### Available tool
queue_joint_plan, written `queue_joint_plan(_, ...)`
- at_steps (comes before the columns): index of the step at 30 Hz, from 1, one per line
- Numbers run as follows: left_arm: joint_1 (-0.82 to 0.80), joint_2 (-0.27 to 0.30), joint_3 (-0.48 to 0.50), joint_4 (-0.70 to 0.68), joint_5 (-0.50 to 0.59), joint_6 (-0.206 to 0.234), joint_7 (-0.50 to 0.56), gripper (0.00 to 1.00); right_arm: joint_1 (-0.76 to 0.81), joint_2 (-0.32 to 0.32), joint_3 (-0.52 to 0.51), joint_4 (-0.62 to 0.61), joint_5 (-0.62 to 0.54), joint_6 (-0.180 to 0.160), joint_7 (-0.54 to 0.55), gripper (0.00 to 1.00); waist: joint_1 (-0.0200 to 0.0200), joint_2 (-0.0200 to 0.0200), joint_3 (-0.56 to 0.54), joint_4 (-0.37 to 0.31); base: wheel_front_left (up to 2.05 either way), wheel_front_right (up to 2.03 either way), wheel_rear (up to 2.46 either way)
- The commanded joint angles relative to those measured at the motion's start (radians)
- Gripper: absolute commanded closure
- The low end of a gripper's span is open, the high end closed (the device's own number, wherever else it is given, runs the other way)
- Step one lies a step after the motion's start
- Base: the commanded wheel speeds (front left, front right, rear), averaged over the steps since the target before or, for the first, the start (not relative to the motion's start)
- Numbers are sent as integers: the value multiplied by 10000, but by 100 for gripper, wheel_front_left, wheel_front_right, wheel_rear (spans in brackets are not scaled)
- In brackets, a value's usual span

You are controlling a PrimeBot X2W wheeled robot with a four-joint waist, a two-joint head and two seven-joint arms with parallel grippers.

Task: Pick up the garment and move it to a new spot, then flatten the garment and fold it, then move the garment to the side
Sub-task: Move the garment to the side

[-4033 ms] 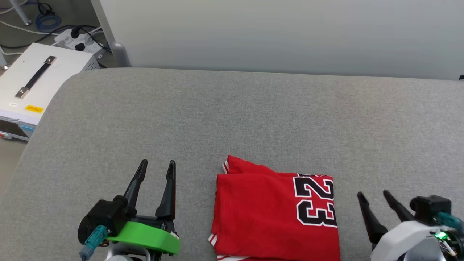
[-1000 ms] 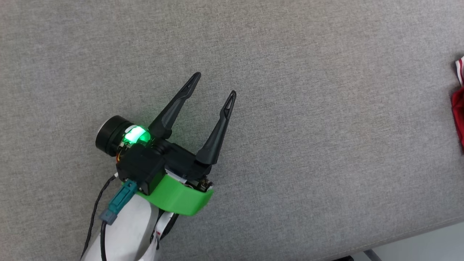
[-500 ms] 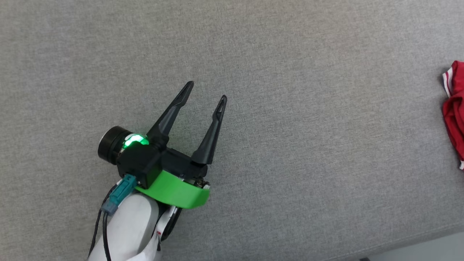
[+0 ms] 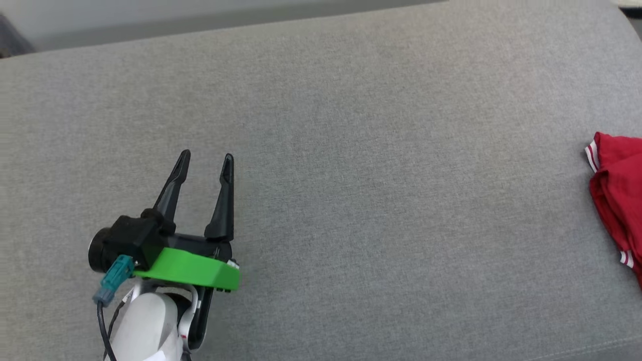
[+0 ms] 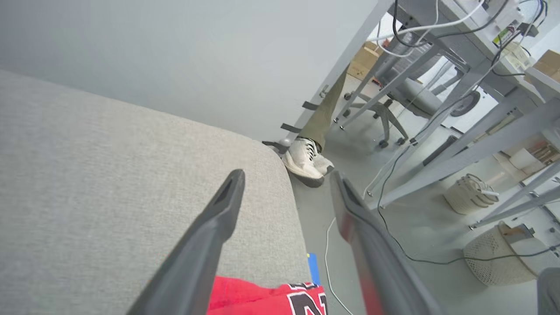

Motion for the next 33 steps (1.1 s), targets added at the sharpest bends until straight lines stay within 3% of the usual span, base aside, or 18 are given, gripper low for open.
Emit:
queue_joint_plan(1, 186, -66, 124, 57, -23, -22, -55, 0, 387, 389, -30, -436, 234, -9, -59, 0, 1, 0, -900, 654, 0, 0, 0)
queue_joint_plan(9, 664, -395, 576, 361, 27, -66, -56, 0, 2229, 2187, -542, -3255, 823, -9, -241, 0, 1, 0, -1557, 1257, 0, 0, 0)
queue_joint_plan(15, 1024, -594, 768, 409, 246, -169, -56, 0, 3703, 3441, -727, -4466, 810, -9, -363, 0, 1, 0, -1976, 1603, 0, 0, 0)
queue_joint_plan(27, 1714, -899, 906, 718, 504, -392, -56, 0, 5619, 5280, -634, -4414, 440, -9, -1562, 0, 1, 0, -2349, 1853, 0, 0, 0)
queue_joint_plan(33, 1824, -993, 1057, 757, 650, -430, -57, 0, 6014, 5581, -400, -4133, -42, -9, -1861, 0, 1, 0, -2393, 1897, 0, 0, 0)
